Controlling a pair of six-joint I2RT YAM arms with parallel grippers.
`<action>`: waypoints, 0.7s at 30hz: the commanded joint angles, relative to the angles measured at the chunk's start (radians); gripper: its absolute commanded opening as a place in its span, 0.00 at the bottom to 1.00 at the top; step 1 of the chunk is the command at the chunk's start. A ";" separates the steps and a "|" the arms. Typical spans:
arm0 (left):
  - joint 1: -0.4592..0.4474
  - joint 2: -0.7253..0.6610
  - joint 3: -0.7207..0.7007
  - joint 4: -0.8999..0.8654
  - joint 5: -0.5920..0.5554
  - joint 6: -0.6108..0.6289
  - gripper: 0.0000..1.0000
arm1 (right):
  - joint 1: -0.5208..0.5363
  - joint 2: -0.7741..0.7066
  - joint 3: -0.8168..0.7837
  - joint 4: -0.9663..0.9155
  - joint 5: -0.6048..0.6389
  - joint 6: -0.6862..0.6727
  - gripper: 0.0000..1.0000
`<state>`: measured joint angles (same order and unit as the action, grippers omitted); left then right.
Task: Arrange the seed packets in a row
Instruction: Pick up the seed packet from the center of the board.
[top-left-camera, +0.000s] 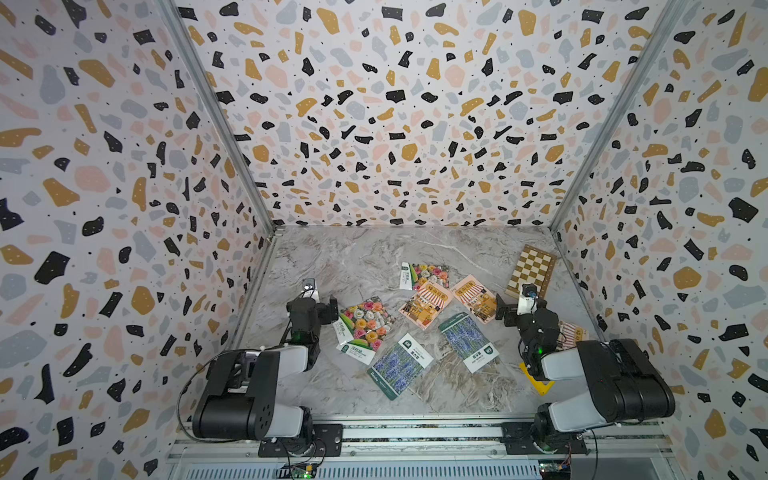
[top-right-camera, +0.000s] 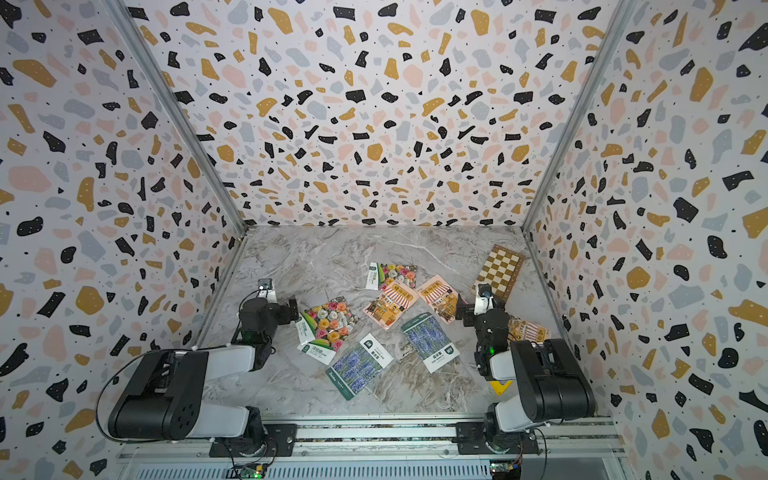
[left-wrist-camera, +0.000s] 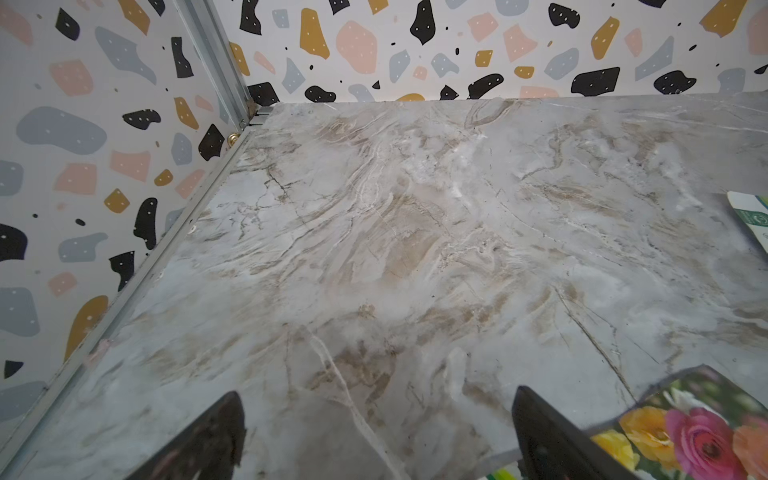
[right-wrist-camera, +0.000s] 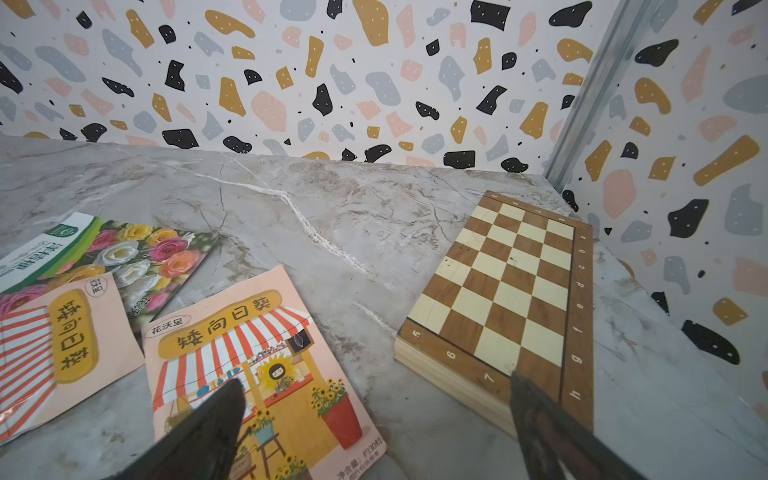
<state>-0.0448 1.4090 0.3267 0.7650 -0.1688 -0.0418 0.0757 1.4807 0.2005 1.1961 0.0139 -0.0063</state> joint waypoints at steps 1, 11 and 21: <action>0.005 -0.001 -0.002 0.039 -0.014 -0.007 0.99 | -0.001 0.001 0.026 0.000 -0.006 -0.012 1.00; 0.005 0.001 0.002 0.036 -0.015 -0.007 0.99 | -0.007 0.003 0.029 -0.007 -0.014 -0.007 1.00; 0.005 -0.001 0.000 0.038 -0.014 -0.007 0.99 | -0.009 0.003 0.031 -0.010 -0.015 -0.007 1.00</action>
<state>-0.0448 1.4090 0.3267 0.7650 -0.1741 -0.0418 0.0708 1.4837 0.2050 1.1816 0.0074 -0.0067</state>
